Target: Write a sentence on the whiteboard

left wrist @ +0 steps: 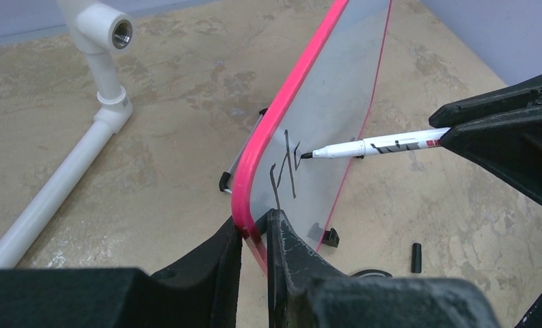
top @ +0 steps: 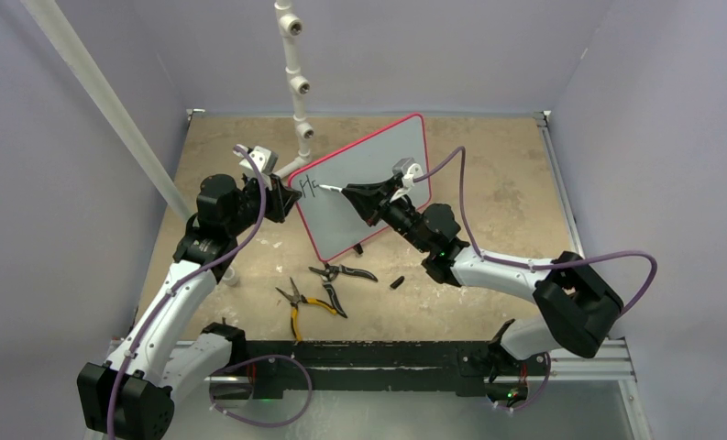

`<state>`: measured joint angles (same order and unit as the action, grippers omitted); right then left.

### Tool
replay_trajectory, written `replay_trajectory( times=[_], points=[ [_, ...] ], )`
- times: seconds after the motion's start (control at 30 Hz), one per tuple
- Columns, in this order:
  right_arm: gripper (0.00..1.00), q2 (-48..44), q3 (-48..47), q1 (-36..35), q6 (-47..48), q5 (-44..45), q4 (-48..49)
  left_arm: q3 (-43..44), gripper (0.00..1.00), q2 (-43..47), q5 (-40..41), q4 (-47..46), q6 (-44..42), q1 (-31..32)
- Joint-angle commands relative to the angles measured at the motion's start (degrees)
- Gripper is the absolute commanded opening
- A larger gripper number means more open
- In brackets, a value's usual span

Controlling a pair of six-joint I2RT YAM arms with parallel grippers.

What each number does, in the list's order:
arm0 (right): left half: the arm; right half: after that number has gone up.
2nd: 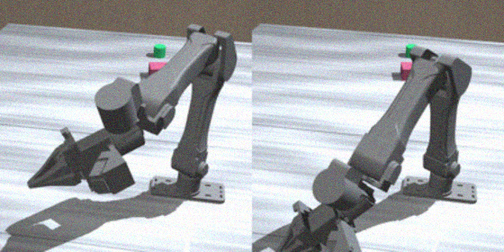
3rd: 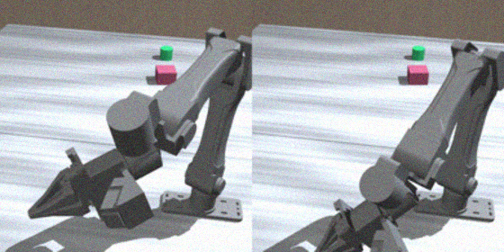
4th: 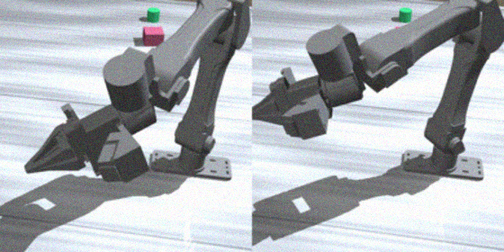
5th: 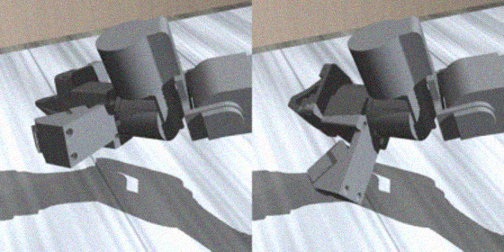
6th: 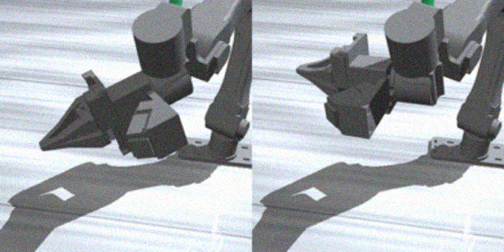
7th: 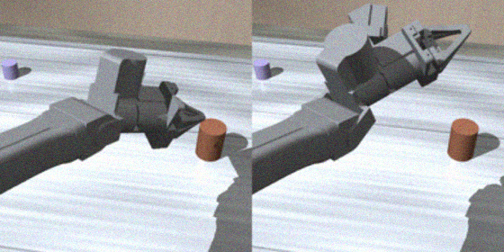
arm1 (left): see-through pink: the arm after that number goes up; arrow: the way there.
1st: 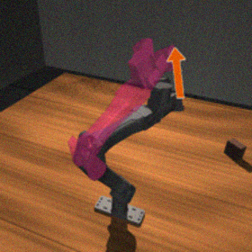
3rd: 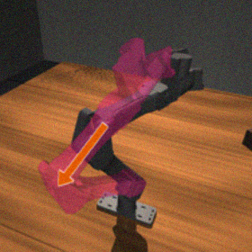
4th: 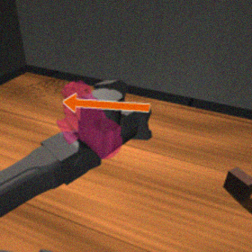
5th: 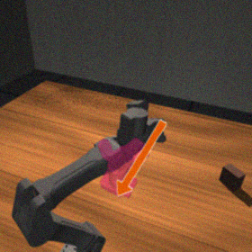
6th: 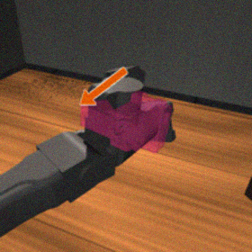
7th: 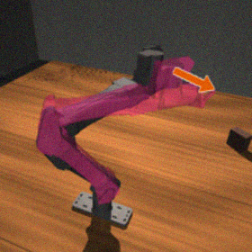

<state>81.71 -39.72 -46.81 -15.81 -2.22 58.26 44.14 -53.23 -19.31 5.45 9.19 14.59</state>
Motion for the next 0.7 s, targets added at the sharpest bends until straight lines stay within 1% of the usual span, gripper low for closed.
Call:
replay_trajectory(
  times=[0.0, 0.67],
  points=[
    [0.00, -1.4, -1.2, 0.3, 1.4, 2.0, 1.7, 0.7, 0.00, 0.4, 0.0, 1.1, -2.2, -0.1],
    [0.00, -0.6, -2.9, 0.3, 1.0, 0.5, 4.5, 0.7, 0.00, 0.3, 0.0, 1.1, -2.2, -0.1]
  ],
)
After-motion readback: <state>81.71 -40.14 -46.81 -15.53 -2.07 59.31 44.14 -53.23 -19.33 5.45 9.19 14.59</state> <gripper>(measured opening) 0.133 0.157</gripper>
